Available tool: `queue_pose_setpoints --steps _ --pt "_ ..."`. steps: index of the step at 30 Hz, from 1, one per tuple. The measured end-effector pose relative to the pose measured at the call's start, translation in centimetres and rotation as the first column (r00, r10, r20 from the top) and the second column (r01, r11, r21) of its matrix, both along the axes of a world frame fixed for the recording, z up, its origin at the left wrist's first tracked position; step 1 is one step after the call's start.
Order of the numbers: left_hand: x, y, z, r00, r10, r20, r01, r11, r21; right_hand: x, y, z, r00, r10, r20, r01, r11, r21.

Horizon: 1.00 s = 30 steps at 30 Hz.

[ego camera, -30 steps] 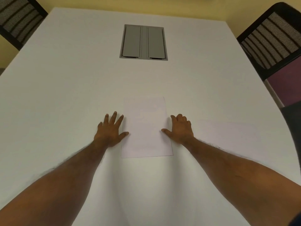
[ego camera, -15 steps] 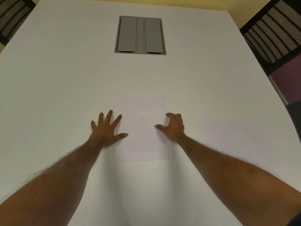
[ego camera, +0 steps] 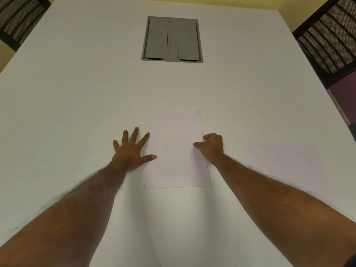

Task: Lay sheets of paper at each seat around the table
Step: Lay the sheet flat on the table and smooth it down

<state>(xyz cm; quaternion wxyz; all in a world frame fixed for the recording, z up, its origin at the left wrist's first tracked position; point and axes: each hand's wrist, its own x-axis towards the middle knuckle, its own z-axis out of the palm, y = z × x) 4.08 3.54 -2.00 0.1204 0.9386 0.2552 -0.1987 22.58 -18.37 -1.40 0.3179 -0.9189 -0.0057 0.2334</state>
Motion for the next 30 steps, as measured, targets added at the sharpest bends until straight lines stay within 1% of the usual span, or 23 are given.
queue_pose_setpoints --steps 5,10,16,19,22,25,28,30 --pt "-0.1 0.1 -0.3 1.000 -0.003 0.015 0.003 1.000 0.000 -0.3 -0.4 -0.2 0.998 -0.035 0.042 0.030 0.993 0.113" --pt "-0.3 -0.1 -0.7 0.999 -0.006 0.035 0.005 1.000 0.017 -0.4 -1.2 -0.2 0.997 -0.048 0.068 0.035 0.982 0.188" --pt "-0.1 -0.1 -0.4 1.000 -0.003 0.026 0.004 1.000 -0.008 -0.1 -1.4 -0.1 0.994 -0.069 0.081 0.055 0.984 0.169" --pt "-0.1 0.0 -0.3 1.000 -0.007 0.027 0.008 1.000 -0.019 0.0 -1.4 0.1 0.991 -0.095 0.093 0.077 0.980 0.185" --pt "-0.1 0.1 -0.4 0.999 -0.027 0.016 0.027 1.000 0.011 0.0 -1.8 0.5 0.987 -0.081 0.137 0.052 0.979 0.199" --pt "0.0 0.0 -0.4 0.999 -0.038 -0.015 0.038 0.999 0.010 0.2 -2.4 0.8 0.989 -0.068 0.133 0.038 0.975 0.218" --pt "0.1 0.2 0.3 0.999 -0.026 -0.040 0.025 0.999 -0.033 0.1 -2.7 1.3 0.990 -0.070 0.122 0.038 0.967 0.250" --pt "0.2 0.3 1.0 1.000 0.017 -0.016 -0.019 0.996 -0.085 0.0 -3.0 1.7 0.990 -0.099 0.105 0.066 0.957 0.282"
